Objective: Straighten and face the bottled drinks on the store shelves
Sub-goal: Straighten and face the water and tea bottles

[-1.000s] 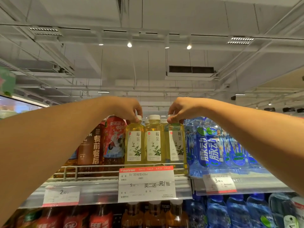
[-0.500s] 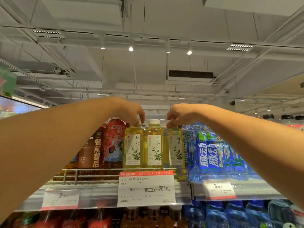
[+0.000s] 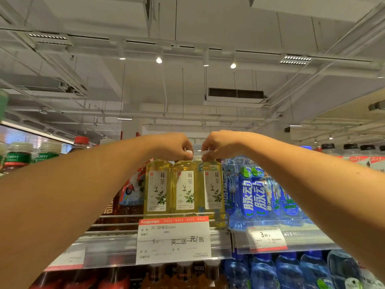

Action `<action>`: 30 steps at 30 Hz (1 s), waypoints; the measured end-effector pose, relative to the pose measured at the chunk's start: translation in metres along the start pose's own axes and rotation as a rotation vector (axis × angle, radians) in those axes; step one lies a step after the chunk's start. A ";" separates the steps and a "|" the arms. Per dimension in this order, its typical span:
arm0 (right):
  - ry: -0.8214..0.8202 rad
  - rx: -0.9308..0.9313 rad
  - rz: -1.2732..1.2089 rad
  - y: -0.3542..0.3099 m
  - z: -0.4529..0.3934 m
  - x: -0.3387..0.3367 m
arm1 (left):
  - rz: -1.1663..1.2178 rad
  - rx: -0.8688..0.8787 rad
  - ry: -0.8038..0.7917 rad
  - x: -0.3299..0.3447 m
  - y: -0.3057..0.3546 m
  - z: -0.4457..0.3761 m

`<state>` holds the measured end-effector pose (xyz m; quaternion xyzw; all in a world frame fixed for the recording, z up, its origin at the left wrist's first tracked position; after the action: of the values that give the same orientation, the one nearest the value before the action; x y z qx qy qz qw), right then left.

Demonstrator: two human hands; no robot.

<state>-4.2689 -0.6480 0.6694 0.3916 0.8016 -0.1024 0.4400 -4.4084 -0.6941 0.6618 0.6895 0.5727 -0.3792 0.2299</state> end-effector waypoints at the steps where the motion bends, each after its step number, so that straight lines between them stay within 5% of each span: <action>1: 0.000 -0.006 0.003 0.000 0.000 0.000 | 0.029 -0.004 -0.004 -0.002 -0.001 0.001; 14: -0.016 0.009 -0.063 -0.002 0.000 -0.002 | -0.092 -0.015 -0.066 -0.016 -0.009 0.008; 20: -0.010 0.011 -0.069 -0.001 0.001 -0.002 | -0.194 -0.056 -0.310 -0.032 -0.034 0.022; 30: 0.039 0.033 -0.058 -0.006 0.003 -0.001 | -0.145 -0.045 -0.121 -0.025 -0.035 0.027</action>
<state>-4.2709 -0.6536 0.6674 0.3775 0.8192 -0.1208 0.4146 -4.4509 -0.7217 0.6692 0.6169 0.6144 -0.4229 0.2514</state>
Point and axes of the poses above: each hand's wrist, its own z-axis away from the middle knuckle, its own x-axis out of the palm, y = z × x, the point moved 5 cm from there along -z, towards the middle knuckle, and after that the axes turned 11 degrees about y, right-handed, at the moved point
